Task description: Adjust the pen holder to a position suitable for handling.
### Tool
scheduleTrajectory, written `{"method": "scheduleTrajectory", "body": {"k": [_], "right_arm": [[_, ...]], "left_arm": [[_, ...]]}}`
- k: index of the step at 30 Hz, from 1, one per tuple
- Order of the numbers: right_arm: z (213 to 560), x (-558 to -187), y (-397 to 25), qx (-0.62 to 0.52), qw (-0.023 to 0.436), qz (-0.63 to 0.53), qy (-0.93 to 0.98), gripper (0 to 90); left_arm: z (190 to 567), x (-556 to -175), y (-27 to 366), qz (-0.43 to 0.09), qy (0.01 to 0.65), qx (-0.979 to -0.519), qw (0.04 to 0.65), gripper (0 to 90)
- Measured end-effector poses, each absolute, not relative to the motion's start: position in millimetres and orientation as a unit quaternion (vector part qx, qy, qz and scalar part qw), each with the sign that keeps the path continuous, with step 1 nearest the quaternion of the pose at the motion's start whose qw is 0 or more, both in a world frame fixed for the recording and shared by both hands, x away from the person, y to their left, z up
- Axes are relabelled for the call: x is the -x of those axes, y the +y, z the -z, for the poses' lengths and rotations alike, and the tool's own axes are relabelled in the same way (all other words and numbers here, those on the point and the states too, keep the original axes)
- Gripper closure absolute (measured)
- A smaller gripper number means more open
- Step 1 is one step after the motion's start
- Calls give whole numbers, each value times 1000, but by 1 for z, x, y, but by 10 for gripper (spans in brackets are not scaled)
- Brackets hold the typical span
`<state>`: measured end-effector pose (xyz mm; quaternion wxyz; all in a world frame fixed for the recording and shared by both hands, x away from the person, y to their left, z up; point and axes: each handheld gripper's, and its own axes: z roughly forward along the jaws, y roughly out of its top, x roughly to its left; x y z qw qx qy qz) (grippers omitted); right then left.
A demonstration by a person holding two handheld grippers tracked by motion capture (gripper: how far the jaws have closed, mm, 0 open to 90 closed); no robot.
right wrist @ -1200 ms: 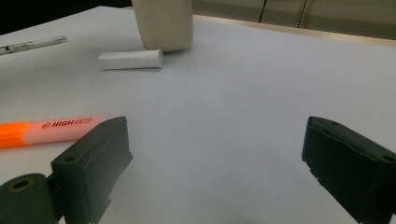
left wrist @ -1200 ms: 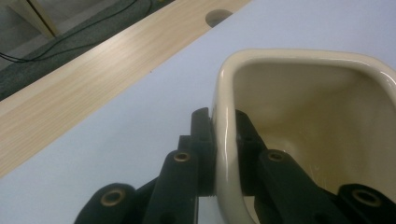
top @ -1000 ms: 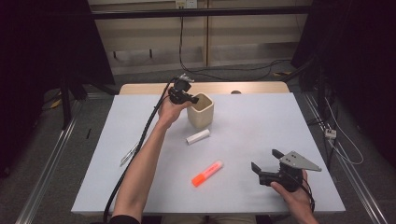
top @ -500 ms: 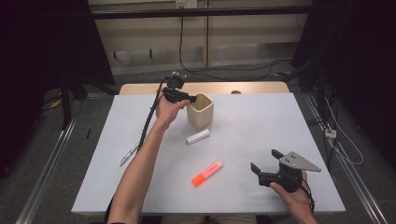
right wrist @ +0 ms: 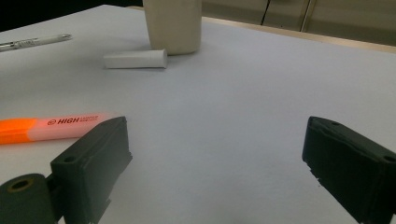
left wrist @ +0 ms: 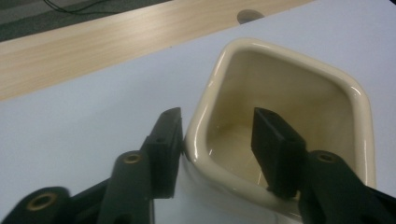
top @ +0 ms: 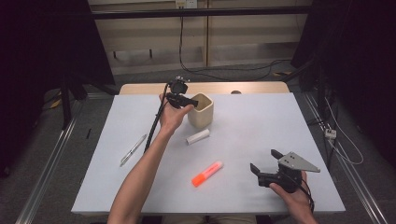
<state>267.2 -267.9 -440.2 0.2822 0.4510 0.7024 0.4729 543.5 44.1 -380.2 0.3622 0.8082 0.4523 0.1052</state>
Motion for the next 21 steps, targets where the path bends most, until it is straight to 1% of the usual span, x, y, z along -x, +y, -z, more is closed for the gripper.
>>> {"method": "scheduleTrajectory", "body": {"k": [4, 6, 7, 13, 15, 18, 21], "right_arm": [[440, -266, -269, -453, 283, -474, 700, 69], [440, -267, -269, -454, 283, -474, 700, 69], [440, -267, -269, -455, 282, -473, 700, 69], [441, -267, -268, -451, 282, -472, 703, 69], [441, -268, -268, -452, 280, -472, 703, 69], [441, -268, -268, -452, 280, -471, 704, 69], [441, -268, -268, -452, 280, -472, 703, 69]], "left_arm": [[382, -543, 44, -98, 461, -806, 360, 493], [386, -542, 41, -89, 464, -814, 337, 421], [388, -542, 40, -84, 470, -811, 338, 395], [388, -541, 42, -74, 498, -799, 328, 389], [387, -541, 42, -70, 501, -799, 325, 351], [388, -541, 42, -59, 514, -790, 329, 352], [385, -540, 40, -72, 527, -782, 325, 429]]}}
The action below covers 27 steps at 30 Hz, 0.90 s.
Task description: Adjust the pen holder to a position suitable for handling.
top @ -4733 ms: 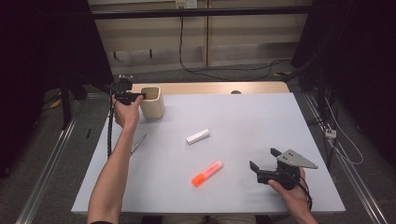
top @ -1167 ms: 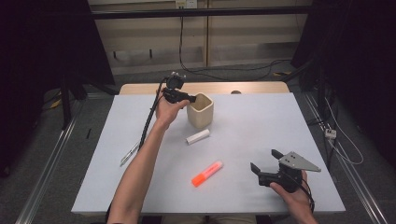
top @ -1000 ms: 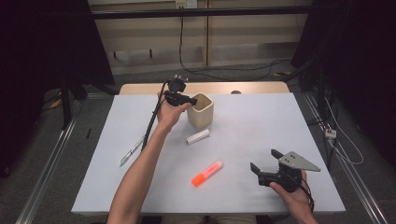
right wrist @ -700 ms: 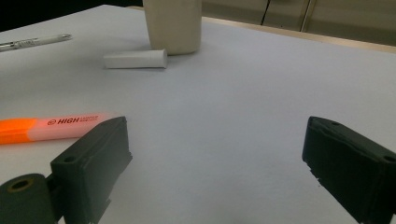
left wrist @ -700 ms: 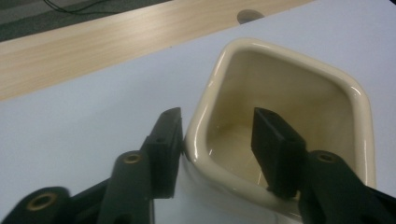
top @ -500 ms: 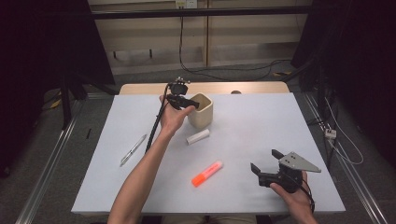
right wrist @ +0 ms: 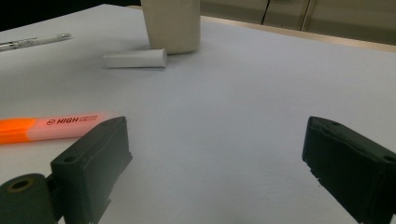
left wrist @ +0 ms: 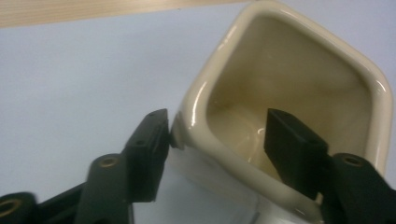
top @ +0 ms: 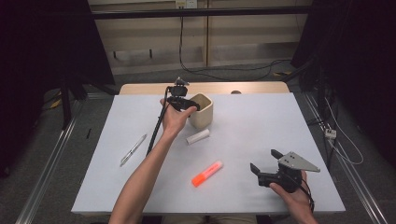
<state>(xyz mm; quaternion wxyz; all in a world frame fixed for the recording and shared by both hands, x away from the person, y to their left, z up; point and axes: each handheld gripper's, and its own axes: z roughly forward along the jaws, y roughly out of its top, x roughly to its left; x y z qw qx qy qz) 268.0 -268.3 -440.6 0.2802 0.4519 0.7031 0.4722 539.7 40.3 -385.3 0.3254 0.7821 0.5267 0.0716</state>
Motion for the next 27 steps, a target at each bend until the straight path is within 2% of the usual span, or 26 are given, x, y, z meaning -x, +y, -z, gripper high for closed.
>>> {"method": "scheduleTrajectory", "body": {"k": [2, 5, 9, 18, 27], "right_arm": [[441, -268, -269, -452, 281, -472, 703, 69], [441, -268, -269, -453, 281, -473, 702, 69], [441, -268, -268, -454, 280, -472, 702, 69], [441, -269, -269, -454, 279, -472, 702, 69], [441, -269, -271, -457, 280, -472, 700, 69]], "left_arm": [[383, -540, 40, -82, 528, -783, 320, 488], [382, -544, 46, -82, 530, -781, 320, 636], [383, -547, 49, -85, 531, -781, 319, 721], [381, -557, 47, -83, 506, -800, 310, 727], [378, -567, 35, -99, 425, -840, 322, 721]]}}
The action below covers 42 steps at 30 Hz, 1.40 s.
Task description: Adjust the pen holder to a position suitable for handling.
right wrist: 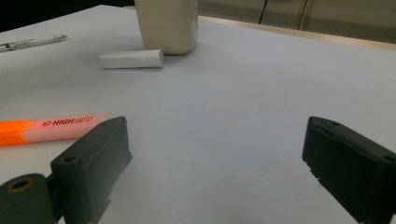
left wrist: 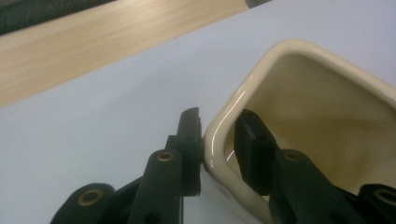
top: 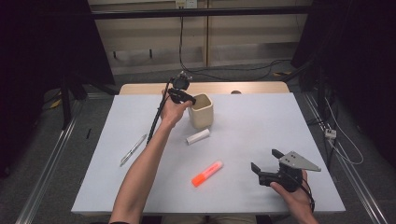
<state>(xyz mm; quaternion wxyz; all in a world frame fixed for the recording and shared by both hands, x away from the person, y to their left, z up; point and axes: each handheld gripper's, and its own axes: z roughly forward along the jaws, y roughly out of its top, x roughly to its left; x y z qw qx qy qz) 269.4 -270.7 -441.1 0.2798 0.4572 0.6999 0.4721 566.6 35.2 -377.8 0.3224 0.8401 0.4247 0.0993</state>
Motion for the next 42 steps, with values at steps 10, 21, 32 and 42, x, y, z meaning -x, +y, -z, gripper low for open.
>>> {"method": "scheduleTrajectory", "body": {"k": [10, 21, 32, 42], "right_arm": [[441, -268, -273, -461, 281, -472, 697, 69], [442, -269, -271, -464, 274, -473, 697, 70], [441, -268, -269, -461, 274, -472, 700, 69], [441, -268, -270, -460, 275, -473, 700, 69]], "left_arm": [[376, -574, 26, -131, 326, -872, 340, 722], [384, -573, 39, -107, 395, -842, 351, 576], [380, -555, 33, -107, 481, -817, 299, 443], [380, -557, 31, -107, 470, -821, 307, 603]]}}
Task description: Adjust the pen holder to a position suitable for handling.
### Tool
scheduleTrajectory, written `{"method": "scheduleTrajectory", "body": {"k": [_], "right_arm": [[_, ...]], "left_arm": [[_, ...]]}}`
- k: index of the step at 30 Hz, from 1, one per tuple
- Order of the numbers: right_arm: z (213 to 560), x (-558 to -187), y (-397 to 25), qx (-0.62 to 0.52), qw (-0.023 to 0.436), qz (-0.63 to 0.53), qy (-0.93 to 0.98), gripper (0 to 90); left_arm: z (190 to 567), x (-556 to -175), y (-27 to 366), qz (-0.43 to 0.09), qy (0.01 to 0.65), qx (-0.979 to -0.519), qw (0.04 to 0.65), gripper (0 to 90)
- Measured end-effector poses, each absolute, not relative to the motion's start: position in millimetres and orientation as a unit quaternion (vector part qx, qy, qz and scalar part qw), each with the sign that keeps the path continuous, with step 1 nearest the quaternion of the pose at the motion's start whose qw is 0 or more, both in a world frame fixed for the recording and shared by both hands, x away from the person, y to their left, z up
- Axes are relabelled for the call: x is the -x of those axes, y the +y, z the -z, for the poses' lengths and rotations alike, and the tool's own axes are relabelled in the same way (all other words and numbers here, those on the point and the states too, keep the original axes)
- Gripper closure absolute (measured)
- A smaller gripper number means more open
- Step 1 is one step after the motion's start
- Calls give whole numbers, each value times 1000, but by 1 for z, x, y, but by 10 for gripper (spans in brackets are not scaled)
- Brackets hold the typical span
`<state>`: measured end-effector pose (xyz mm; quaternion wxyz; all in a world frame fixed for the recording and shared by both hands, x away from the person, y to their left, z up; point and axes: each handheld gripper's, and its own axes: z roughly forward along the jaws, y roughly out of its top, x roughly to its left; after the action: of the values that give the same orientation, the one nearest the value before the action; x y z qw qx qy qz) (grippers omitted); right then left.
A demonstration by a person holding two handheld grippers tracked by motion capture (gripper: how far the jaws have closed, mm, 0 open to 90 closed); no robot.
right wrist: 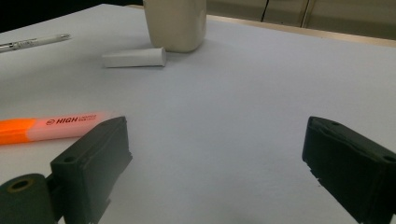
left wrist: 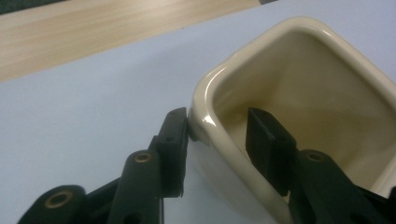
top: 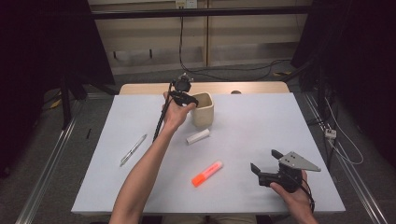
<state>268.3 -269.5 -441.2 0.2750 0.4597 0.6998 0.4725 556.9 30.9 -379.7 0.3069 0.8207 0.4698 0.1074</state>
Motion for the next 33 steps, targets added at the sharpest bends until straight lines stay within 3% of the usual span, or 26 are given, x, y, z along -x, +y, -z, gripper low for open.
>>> {"method": "scheduleTrajectory", "body": {"k": [2, 5, 7, 11, 18, 26, 32, 33], "right_arm": [[441, -268, -270, -458, 277, -472, 701, 69], [441, -268, -270, -458, 277, -472, 701, 69], [441, -268, -269, -460, 275, -471, 700, 69], [442, -268, -270, -460, 275, -471, 701, 69], [442, -268, -270, -460, 273, -472, 701, 69], [443, -270, -270, -461, 271, -470, 702, 69], [443, -269, -271, -462, 270, -471, 701, 69], [443, -269, -271, -461, 271, -471, 701, 68]], "left_arm": [[380, -559, 31, -111, 466, -822, 307, 677], [384, -561, 30, -77, 455, -828, 319, 775], [385, -560, 27, -63, 458, -822, 333, 760], [381, -562, 24, -90, 469, -815, 329, 649], [376, -566, 18, -106, 409, -847, 321, 562], [379, -577, 19, -111, 346, -872, 327, 578], [380, -574, 18, -110, 336, -884, 306, 644], [380, -573, 19, -110, 331, -886, 306, 697]]}}
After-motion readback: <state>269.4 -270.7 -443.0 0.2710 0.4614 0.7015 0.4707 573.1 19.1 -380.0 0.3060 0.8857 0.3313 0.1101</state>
